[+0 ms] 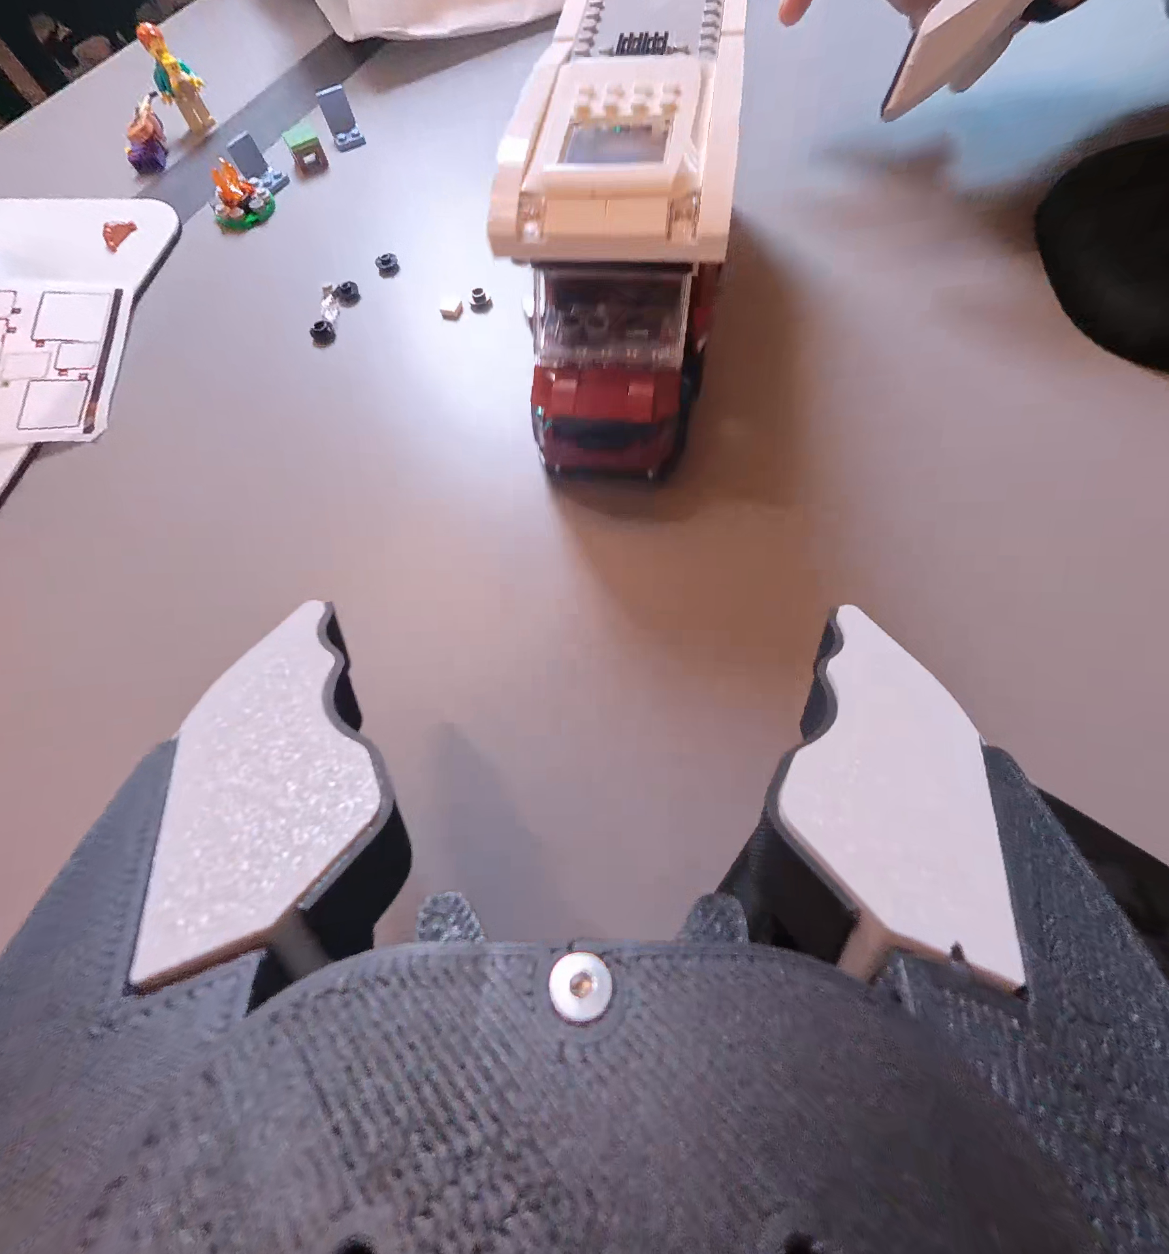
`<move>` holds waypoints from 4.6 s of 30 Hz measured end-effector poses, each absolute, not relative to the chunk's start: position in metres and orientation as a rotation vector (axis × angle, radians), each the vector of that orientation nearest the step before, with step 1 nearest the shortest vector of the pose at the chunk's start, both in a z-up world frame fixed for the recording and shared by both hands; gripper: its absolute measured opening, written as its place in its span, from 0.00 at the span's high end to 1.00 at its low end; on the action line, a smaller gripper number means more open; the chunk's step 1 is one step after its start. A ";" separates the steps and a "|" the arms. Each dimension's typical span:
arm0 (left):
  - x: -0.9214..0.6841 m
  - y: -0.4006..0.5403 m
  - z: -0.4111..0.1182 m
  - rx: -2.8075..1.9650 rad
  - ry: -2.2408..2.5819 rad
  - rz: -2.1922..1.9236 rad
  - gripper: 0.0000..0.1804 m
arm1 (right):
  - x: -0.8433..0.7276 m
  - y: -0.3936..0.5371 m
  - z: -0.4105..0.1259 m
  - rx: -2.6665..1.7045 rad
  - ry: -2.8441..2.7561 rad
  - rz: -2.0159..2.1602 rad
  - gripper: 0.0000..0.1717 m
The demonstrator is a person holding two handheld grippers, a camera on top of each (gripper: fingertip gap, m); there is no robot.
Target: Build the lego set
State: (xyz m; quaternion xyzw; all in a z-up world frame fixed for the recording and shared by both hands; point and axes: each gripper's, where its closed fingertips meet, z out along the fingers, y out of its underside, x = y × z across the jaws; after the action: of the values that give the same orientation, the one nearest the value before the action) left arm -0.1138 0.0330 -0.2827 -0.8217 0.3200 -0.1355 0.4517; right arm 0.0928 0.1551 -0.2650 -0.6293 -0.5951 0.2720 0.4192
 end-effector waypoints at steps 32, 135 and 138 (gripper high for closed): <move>-0.186 0.000 -0.271 -2.050 0.687 -0.186 0.31 | 0.048 0.122 -0.279 -1.491 -1.641 0.759 0.63; -0.137 0.029 -0.293 -1.973 0.899 -0.324 0.65 | -0.002 0.230 -0.301 -1.702 -1.926 0.588 0.89; -0.137 0.030 -0.293 -1.962 0.907 -0.342 0.65 | 0.026 0.213 -0.299 -1.733 -2.107 0.626 0.87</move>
State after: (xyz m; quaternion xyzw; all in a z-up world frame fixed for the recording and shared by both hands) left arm -0.1371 0.0300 -0.2931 -0.7966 0.3684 -0.1387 0.4588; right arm 0.0256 0.2129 -0.2990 -0.6102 -0.7417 0.2204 0.1703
